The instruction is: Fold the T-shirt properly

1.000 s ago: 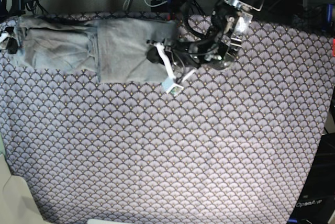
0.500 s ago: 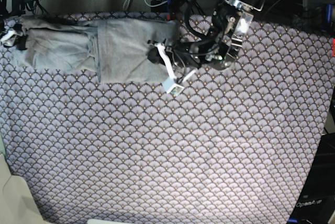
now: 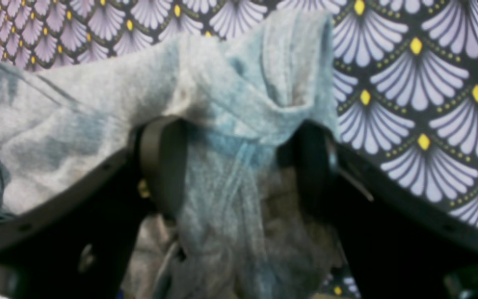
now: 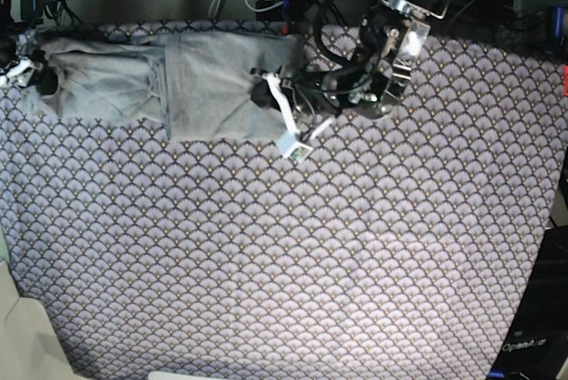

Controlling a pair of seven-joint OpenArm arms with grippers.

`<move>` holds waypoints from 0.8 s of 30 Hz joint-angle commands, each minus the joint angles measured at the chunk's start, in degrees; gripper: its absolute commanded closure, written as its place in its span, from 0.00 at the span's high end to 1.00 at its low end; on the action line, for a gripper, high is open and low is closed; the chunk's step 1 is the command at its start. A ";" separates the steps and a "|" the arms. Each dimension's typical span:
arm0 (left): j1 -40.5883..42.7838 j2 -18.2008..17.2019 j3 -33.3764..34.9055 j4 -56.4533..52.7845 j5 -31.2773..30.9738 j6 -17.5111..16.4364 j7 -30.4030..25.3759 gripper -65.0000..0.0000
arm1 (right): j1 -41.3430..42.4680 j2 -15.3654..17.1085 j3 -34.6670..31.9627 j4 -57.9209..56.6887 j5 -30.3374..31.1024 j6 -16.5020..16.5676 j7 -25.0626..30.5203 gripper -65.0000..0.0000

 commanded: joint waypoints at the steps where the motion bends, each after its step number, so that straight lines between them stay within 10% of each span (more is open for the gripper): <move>1: -0.37 -0.13 -0.09 0.61 0.94 0.41 0.79 0.00 | -0.49 0.30 -0.33 -0.29 -2.47 -0.71 -2.79 0.63; 10: -0.45 -0.13 -0.36 0.61 0.94 0.41 0.79 0.00 | -0.58 -1.37 -0.51 4.63 -2.73 -0.71 -4.37 0.02; 24: -0.45 -0.13 -0.36 0.61 0.85 0.41 0.79 0.00 | -3.22 -2.69 0.55 30.13 -2.64 -0.71 -11.49 0.00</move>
